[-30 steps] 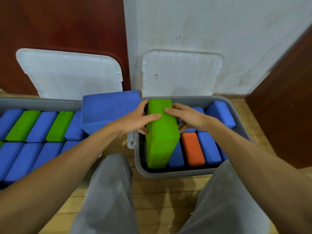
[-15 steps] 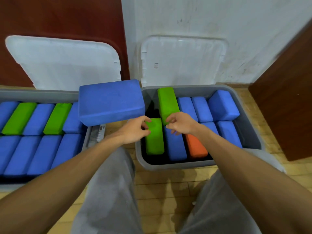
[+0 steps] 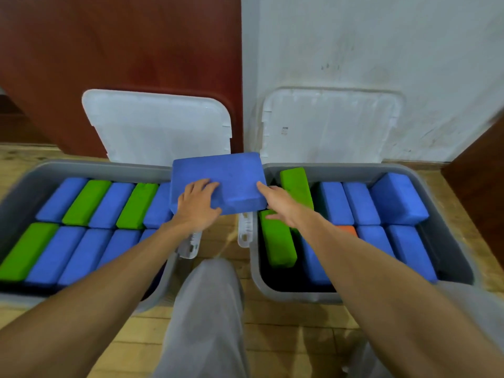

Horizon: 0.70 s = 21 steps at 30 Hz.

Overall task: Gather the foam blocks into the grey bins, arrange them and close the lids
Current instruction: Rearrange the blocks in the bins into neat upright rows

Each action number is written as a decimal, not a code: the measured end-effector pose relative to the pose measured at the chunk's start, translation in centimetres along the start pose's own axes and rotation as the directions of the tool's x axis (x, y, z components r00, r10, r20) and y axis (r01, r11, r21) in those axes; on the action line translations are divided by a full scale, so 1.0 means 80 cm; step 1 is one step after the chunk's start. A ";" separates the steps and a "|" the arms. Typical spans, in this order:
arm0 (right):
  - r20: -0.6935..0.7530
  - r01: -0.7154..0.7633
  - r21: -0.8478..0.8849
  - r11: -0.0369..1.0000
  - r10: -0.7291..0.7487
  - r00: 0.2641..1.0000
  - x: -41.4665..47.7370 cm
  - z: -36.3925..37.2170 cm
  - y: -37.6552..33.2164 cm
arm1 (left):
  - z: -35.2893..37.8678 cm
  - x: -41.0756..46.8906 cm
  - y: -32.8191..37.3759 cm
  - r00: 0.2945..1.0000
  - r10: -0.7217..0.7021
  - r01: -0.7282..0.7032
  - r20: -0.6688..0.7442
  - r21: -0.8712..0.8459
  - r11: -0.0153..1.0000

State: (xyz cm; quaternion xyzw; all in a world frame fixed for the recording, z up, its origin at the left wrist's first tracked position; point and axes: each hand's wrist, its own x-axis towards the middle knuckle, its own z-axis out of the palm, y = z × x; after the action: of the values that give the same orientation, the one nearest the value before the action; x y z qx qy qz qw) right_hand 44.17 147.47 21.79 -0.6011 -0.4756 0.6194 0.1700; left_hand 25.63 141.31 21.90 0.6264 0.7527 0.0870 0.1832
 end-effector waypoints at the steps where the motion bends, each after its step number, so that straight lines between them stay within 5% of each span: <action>1: -0.012 -0.005 0.025 1.000 0.005 1.000 0.002 0.000 0.002 | 0.001 -0.001 -0.003 1.000 0.015 -0.015 -0.008 0.003 1.000; 8: 0.049 -0.055 0.254 0.966 0.044 0.998 0.010 -0.019 0.028 | 0.011 -0.002 0.000 0.987 0.140 -0.142 -0.078 -0.020 0.990; 10: -0.007 0.007 0.338 0.941 -0.005 1.000 0.008 -0.023 0.023 | 0.015 -0.001 0.016 0.980 0.194 -0.197 -0.034 -0.158 0.968; 13: -0.133 0.167 0.230 0.959 -0.139 0.981 0.002 -0.047 0.007 | 0.023 -0.002 0.049 0.965 0.256 -0.230 0.058 -0.285 0.931; 18: -0.306 0.246 0.366 0.898 -0.134 0.943 -0.022 -0.106 -0.004 | 0.033 0.005 0.105 0.933 0.329 -0.359 -0.146 -0.313 0.880; 21: -0.406 0.260 0.385 0.885 -0.091 0.910 -0.039 -0.140 0.004 | 0.048 0.006 0.123 0.952 0.284 -0.306 -0.113 -0.397 0.865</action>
State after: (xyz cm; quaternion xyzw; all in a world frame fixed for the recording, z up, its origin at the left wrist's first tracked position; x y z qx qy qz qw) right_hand 55.11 149.18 25.31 -0.6093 -0.3387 0.5638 0.4429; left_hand 35.97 143.39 21.84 0.6792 0.6174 0.2856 0.2757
